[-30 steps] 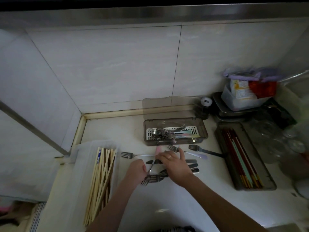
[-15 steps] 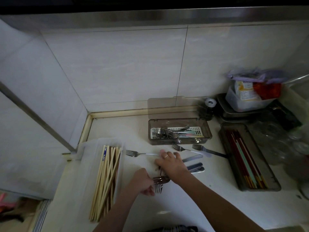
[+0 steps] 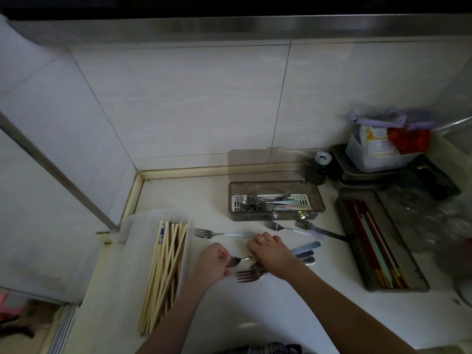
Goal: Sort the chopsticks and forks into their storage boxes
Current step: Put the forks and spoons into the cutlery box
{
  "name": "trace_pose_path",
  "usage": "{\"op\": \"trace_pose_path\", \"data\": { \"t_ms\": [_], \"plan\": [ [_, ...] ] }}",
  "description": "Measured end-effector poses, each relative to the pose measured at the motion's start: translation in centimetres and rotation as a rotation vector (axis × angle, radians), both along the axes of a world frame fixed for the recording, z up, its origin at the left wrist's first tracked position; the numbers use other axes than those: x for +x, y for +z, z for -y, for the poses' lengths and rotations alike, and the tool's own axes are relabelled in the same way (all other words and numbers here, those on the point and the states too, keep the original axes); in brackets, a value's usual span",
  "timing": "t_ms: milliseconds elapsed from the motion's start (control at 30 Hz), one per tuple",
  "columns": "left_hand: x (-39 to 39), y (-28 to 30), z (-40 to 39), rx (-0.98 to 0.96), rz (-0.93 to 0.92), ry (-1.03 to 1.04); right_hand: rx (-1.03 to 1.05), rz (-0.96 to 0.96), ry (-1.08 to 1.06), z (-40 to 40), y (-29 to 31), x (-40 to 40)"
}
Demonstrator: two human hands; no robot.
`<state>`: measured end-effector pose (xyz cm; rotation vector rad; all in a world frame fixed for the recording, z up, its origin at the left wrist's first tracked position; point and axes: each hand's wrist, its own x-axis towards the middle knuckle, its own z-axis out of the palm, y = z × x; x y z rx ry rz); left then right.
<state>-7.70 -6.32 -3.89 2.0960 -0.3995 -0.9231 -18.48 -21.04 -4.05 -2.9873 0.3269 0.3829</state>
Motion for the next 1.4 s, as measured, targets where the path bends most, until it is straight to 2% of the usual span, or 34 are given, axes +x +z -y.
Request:
{"op": "trace_pose_path", "data": {
  "t_ms": [100, 267, 367, 433, 533, 633, 700, 800, 933, 1067, 1167, 1267, 1400],
  "plan": [
    [0.2, 1.1, 0.5, -0.141, 0.183, 0.005, 0.074, 0.079, -0.084, -0.1, 0.8, 0.1],
    [1.0, 1.4, 1.3, -0.304, 0.223, 0.095, 0.006, 0.281, -0.227, 2.3, 3.5, -0.2],
    [2.0, 0.1, 0.7, -0.147, 0.455, -0.051, -0.088, 0.338, -0.396, 5.6, 5.1, 0.5],
    [2.8, -0.7, 0.4, -0.039, 0.636, -0.188, -0.119, 0.276, -0.422, 7.3, 6.1, 1.4],
    [3.7, -1.6, 0.6, 0.069, 0.747, -0.315, -0.124, 0.145, -0.407, 8.7, 6.5, 2.6],
    [4.5, -2.3, 1.2, 0.308, 0.785, -0.47, -0.082, 0.047, -0.466, 9.2, 5.9, 3.4],
    [4.9, -2.5, 1.5, 0.39, 0.806, -0.517, -0.044, -0.011, -0.441, 9.4, 5.3, 3.7],
    [5.3, -2.0, 1.5, 0.341, 0.868, -0.482, 0.004, 0.037, -0.418, 9.2, 4.2, 3.2],
    [4.8, -1.9, 1.3, 0.201, 0.792, -0.461, -0.032, 0.337, -0.447, 7.0, 3.2, 1.6],
    [3.8, -1.8, 1.6, 0.224, 0.791, -0.554, -0.067, 0.484, -0.111, 3.3, 1.1, 1.0],
    [2.5, -1.6, 1.8, 0.297, 0.891, -0.601, 0.077, 0.381, 0.011, 0.9, 0.0, 0.7],
    [1.2, -1.4, 2.1, 0.305, 0.87, -0.595, 0.132, 0.278, -0.041, -0.1, -0.3, 0.5],
    [0.3, -0.3, 2.5, 0.159, 0.85, -0.532, 0.147, 0.268, -0.094, 1.0, 0.4, 0.0]
  ]
}}
